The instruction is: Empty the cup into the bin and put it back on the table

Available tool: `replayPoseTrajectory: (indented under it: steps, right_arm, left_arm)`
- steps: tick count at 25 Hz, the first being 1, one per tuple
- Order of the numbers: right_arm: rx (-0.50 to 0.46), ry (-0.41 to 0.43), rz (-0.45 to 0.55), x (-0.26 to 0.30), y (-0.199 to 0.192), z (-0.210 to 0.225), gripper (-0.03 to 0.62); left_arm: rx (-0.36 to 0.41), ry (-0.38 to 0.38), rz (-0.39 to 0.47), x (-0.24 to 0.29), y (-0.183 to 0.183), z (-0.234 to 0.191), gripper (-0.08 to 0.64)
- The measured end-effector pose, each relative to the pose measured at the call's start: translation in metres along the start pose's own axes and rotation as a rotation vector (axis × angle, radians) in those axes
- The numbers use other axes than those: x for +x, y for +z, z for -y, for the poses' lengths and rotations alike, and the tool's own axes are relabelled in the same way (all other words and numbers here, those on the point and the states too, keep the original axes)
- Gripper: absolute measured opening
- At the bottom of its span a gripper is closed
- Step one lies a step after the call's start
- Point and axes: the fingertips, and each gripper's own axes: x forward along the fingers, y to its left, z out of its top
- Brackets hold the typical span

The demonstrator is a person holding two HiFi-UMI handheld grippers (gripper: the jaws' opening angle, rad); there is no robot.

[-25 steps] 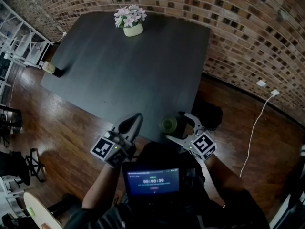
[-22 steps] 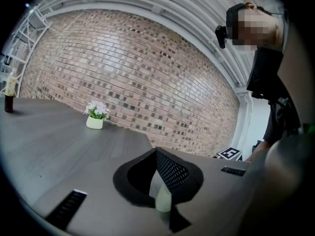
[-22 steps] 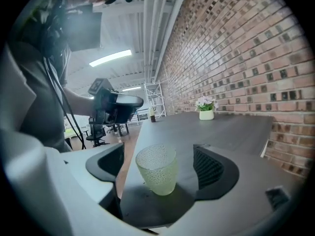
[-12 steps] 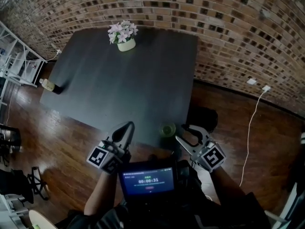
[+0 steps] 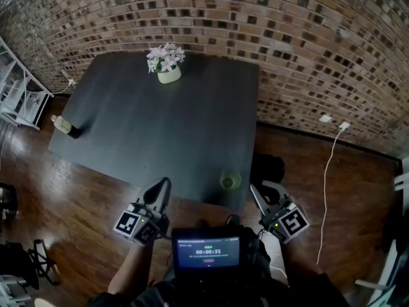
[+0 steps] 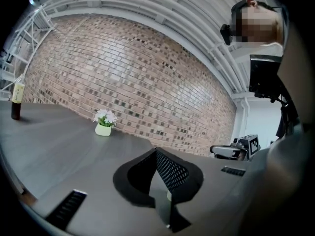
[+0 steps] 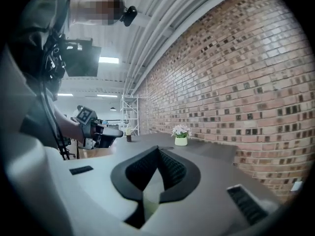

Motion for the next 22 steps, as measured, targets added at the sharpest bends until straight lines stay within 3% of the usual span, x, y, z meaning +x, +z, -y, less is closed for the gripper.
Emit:
replayPoseTrajectory:
  steps: [5,15,22]
  right_arm:
    - [-0.005,0.001,0.026,-0.019,0.005,0.000,0.002]
    - [0.008,-0.026,0.035,-0.062,0.006,0.007,0.002]
    - [0.008,-0.027,0.046,-0.070,0.011,0.003,0.002]
  left_arm:
    - [0.006,-0.020,0.058,-0.006,0.013,0.024,-0.009]
    - [0.029,-0.007,0.087,-0.012,0.012,0.059,-0.009]
    - [0.006,-0.065,0.104,-0.009,0.016,0.087,-0.009]
